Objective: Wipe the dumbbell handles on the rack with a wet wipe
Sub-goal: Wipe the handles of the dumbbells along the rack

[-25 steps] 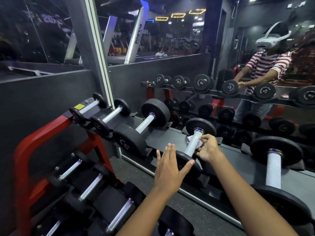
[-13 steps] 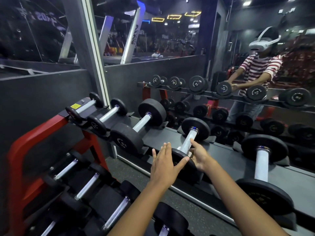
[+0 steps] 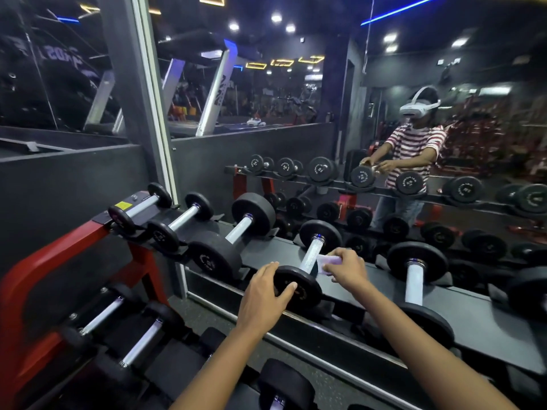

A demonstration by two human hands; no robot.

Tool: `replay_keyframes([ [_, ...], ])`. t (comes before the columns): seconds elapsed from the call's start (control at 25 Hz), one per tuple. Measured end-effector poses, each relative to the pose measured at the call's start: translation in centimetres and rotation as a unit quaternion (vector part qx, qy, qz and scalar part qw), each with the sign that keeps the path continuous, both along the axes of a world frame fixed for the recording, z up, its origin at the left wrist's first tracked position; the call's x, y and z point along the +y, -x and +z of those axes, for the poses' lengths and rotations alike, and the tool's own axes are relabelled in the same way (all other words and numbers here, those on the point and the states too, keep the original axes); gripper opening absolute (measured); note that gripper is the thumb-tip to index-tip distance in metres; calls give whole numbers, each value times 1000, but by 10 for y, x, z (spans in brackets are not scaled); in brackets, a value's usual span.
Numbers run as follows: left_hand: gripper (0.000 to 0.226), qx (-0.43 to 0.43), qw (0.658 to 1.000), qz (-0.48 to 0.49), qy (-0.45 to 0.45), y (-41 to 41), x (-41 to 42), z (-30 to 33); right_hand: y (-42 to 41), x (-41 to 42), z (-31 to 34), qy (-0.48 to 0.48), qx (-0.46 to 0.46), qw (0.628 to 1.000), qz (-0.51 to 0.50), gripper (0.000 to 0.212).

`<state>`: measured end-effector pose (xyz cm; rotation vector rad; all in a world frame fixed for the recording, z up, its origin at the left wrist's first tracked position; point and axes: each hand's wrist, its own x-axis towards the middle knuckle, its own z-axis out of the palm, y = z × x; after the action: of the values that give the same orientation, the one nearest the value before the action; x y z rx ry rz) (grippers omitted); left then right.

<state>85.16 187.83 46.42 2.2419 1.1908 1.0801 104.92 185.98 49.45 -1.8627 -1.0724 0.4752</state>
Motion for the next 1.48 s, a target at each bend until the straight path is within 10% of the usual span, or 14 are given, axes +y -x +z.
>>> replay_keyframes([
  [0.8, 55, -40, 998, -52, 3, 100, -159, 47, 99, -206, 58, -28, -216, 974, 57, 15],
  [1.48, 56, -25, 999, -39, 17, -47, -200, 48, -73, -242, 62, -42, -241, 968, 49, 14],
])
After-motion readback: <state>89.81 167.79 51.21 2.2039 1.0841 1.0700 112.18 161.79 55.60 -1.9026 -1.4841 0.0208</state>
